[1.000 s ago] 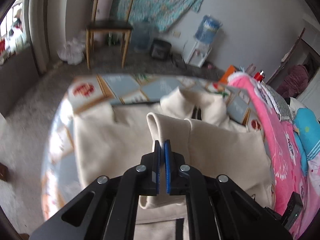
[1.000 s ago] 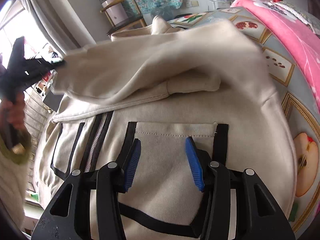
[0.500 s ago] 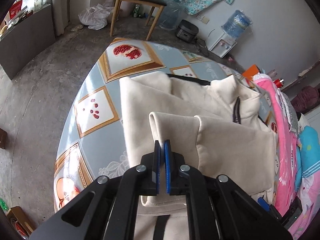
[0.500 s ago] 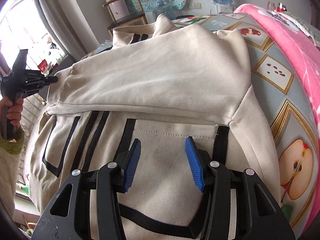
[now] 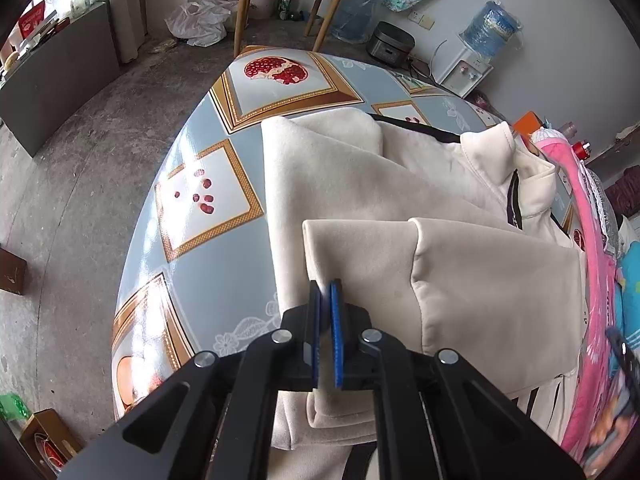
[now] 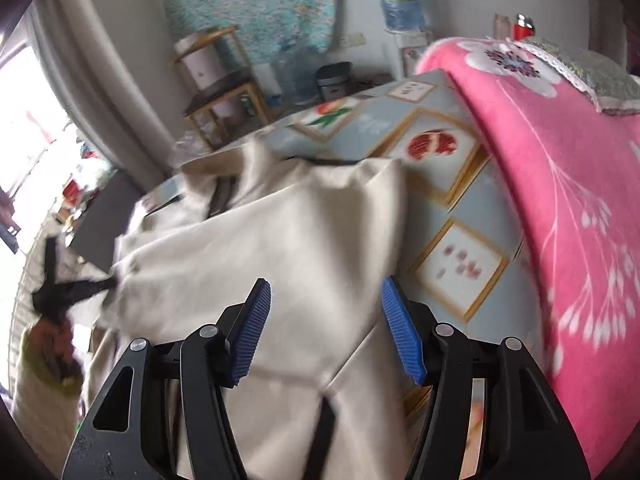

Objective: Fold large clothes

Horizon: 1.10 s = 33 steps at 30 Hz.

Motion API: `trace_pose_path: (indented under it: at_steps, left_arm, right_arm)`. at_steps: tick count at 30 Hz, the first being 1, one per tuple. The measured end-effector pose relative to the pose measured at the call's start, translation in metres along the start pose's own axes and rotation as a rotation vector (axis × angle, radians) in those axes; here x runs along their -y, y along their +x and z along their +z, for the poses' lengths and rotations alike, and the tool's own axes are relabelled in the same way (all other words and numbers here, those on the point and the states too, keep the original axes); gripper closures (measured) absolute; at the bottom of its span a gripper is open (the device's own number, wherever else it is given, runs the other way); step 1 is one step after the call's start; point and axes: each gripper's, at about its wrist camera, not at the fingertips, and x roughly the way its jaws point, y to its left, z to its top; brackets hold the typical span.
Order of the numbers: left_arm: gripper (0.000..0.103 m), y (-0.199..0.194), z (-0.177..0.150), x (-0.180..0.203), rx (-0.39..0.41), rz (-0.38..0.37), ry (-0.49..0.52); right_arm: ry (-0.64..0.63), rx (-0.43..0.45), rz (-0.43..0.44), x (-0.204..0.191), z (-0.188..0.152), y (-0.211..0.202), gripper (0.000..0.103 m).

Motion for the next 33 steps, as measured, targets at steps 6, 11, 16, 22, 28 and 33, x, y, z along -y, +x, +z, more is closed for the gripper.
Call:
trace_pose_path:
  at_steps: [6, 11, 16, 22, 28, 33]
  left_arm:
    - [0.097, 0.000, 0.000, 0.004, 0.010, 0.020, 0.020]
    - [0.097, 0.000, -0.002, 0.005, 0.023, 0.023, 0.047]
    - [0.097, 0.000, -0.002, 0.005, 0.027, 0.020, 0.055]
    - [0.093, -0.015, -0.003, -0.003, 0.082, -0.004, 0.052]
    - [0.093, -0.060, -0.007, -0.001, 0.258, -0.030, 0.107]
    - [0.091, -0.027, -0.023, 0.040, 0.108, 0.026, 0.268]
  right_arm:
    - [0.094, -0.112, -0.065, 0.034, 0.042, 0.078, 0.068]
    - [0.072, 0.004, -0.043, 0.025, 0.046, 0.066, 0.099]
    - [0.086, 0.036, -0.083, 0.034, 0.042, 0.067, 0.099]
    - [0.066, 0.013, -0.209, 0.031, 0.030, 0.072, 0.083]
    - [0.000, 0.097, -0.113, 0.003, 0.019, 0.014, 0.049]
    - [-0.161, -0.047, 0.014, -0.051, -0.021, 0.034, 0.044]
